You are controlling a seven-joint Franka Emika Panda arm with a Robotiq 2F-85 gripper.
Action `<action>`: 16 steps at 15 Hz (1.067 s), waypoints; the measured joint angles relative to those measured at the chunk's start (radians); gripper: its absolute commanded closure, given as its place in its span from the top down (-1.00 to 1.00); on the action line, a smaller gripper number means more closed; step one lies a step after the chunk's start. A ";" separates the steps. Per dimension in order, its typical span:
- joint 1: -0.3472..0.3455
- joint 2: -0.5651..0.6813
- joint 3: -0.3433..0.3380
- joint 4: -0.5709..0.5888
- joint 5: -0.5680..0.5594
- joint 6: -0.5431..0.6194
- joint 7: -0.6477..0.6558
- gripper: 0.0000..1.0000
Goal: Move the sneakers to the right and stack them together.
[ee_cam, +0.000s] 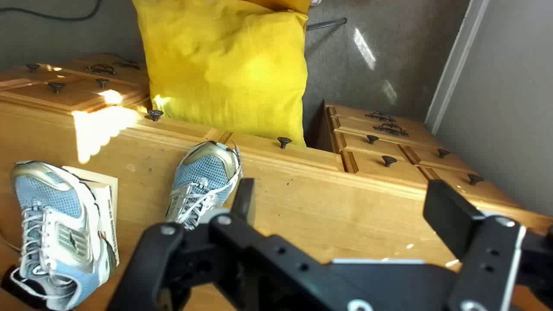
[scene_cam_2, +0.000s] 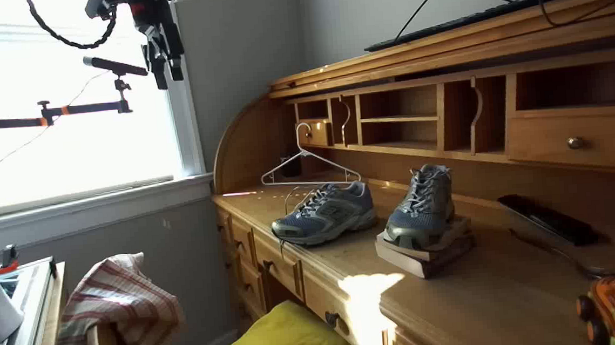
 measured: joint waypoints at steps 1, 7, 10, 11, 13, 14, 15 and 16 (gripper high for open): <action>0.000 0.000 0.000 0.000 0.000 0.000 0.000 1.00; 0.000 0.000 0.000 0.000 0.000 0.000 0.000 1.00; -0.010 0.000 -0.017 0.001 -0.017 0.015 0.000 1.00; -0.021 0.000 -0.034 0.001 -0.030 0.037 -0.001 1.00; -0.054 0.005 -0.082 0.000 -0.057 0.088 -0.016 1.00; -0.073 0.011 -0.110 0.000 -0.070 0.116 -0.033 1.00; -0.090 0.019 -0.138 0.000 -0.076 0.146 -0.055 1.00; -0.105 0.031 -0.165 0.000 -0.080 0.176 -0.079 1.00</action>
